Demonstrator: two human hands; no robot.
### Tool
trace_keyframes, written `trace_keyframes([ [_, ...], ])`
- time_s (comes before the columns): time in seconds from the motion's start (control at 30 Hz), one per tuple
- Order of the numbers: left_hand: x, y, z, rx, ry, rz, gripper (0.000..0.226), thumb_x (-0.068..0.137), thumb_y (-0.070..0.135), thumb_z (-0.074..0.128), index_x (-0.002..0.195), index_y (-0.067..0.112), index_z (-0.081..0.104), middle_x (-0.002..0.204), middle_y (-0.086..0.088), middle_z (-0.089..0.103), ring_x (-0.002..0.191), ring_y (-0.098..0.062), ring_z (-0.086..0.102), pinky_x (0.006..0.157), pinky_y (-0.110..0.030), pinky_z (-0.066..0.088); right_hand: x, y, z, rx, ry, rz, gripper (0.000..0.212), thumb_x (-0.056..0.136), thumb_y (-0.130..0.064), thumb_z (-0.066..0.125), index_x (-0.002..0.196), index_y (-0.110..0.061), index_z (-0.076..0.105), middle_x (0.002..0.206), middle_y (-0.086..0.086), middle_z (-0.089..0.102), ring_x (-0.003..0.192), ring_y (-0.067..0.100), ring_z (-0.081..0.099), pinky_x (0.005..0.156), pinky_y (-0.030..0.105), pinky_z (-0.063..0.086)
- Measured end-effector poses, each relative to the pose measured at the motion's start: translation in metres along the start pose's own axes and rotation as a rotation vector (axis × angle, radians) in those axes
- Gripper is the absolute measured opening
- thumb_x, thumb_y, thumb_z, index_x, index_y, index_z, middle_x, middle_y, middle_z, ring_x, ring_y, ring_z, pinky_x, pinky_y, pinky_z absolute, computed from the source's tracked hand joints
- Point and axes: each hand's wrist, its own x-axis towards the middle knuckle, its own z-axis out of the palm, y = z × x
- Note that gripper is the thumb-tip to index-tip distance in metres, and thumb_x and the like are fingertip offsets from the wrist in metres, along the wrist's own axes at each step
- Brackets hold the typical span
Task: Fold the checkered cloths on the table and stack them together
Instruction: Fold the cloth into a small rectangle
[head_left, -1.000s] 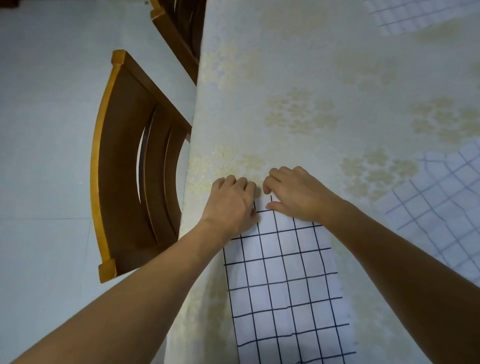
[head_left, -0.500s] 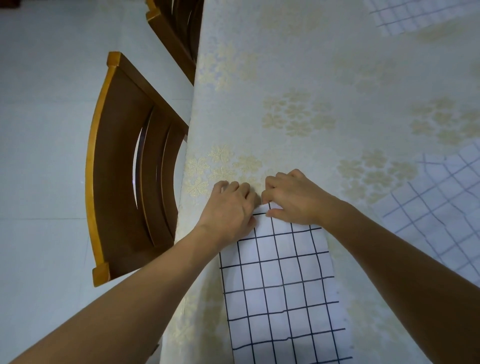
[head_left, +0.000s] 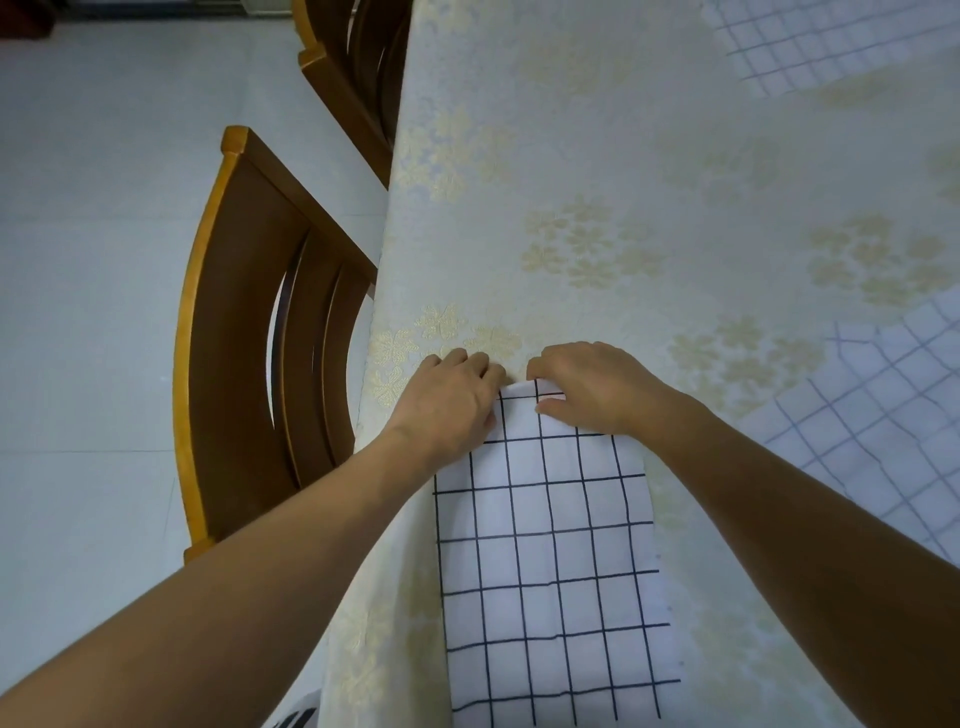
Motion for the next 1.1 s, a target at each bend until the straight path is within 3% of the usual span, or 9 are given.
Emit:
trace_keyframes([
  [0.13,0.009,-0.008,-0.016,0.039,0.039,0.005,0.031,0.099,0.026,0.044,0.128,0.014,0.049,0.113,-0.005,0.059,0.098,-0.023,0.054,0.076,-0.031,0.037,0.005,0.0,-0.01,0.004,0.017,0.098,0.008,0.097,-0.025,0.052,0.093,-0.019,0.056,0.092,0.0,0.057,0.083,0.025,0.057,0.057,0.031,0.033],
  [0.27,0.003,-0.011,-0.043,0.078,0.093,0.021,0.026,0.097,0.024,0.049,0.12,0.013,0.051,0.103,-0.005,0.061,0.089,-0.023,0.055,0.071,-0.031,0.029,-0.005,-0.008,-0.028,-0.071,0.125,0.115,0.016,0.1,-0.024,0.047,0.092,-0.02,0.06,0.086,0.001,0.06,0.08,0.026,0.059,0.053,0.029,0.031],
  [0.47,-0.037,-0.005,-0.08,0.011,0.244,0.131,0.014,0.082,0.01,0.066,0.096,0.009,0.06,0.08,-0.007,0.06,0.064,-0.025,0.05,0.055,-0.033,0.037,-0.062,-0.036,-0.049,-0.18,0.299,0.051,0.027,0.102,-0.026,0.042,0.098,-0.029,0.069,0.087,-0.006,0.063,0.08,0.021,0.059,0.055,0.028,0.032],
  [0.6,-0.081,0.009,-0.084,-0.032,0.263,0.17,0.011,0.085,0.006,0.06,0.095,0.01,0.059,0.081,-0.007,0.057,0.066,-0.025,0.047,0.055,-0.039,0.043,-0.104,-0.056,-0.029,-0.168,0.388,0.029,0.019,0.093,-0.021,0.057,0.089,-0.029,0.073,0.079,-0.008,0.065,0.07,0.021,0.059,0.051,0.026,0.036],
  [0.77,-0.133,0.027,-0.066,-0.059,0.216,0.226,0.016,0.088,0.004,0.056,0.102,0.009,0.061,0.089,-0.008,0.061,0.073,-0.026,0.05,0.061,-0.042,0.047,-0.148,-0.08,0.011,-0.088,0.517,-0.018,0.014,0.088,-0.015,0.064,0.093,-0.023,0.075,0.082,-0.004,0.07,0.072,0.023,0.063,0.053,0.031,0.05],
  [0.93,-0.17,0.038,-0.032,-0.118,0.184,0.275,0.017,0.083,0.0,0.053,0.095,0.008,0.061,0.087,-0.009,0.06,0.072,-0.028,0.05,0.059,-0.043,0.046,-0.176,-0.108,0.06,0.009,0.548,0.016,0.019,0.084,-0.008,0.068,0.098,-0.019,0.076,0.09,-0.002,0.073,0.081,0.026,0.067,0.055,0.034,0.055],
  [1.03,-0.185,0.043,-0.011,-0.141,0.152,0.288,0.018,0.078,-0.003,0.059,0.093,0.007,0.061,0.085,-0.01,0.059,0.07,-0.028,0.048,0.057,-0.043,0.045,-0.186,-0.119,0.092,0.062,0.588,0.019,0.026,0.09,-0.015,0.054,0.102,-0.017,0.077,0.1,-0.001,0.074,0.091,0.024,0.069,0.065,0.036,0.058],
  [1.1,-0.191,0.046,0.001,-0.144,0.127,0.291,0.023,0.073,-0.004,0.064,0.093,0.006,0.062,0.085,-0.01,0.059,0.07,-0.028,0.049,0.056,-0.042,0.045,-0.188,-0.121,0.111,0.089,0.62,0.032,0.021,0.088,-0.009,0.063,0.103,-0.013,0.077,0.104,0.002,0.074,0.096,0.025,0.069,0.073,0.037,0.06],
])
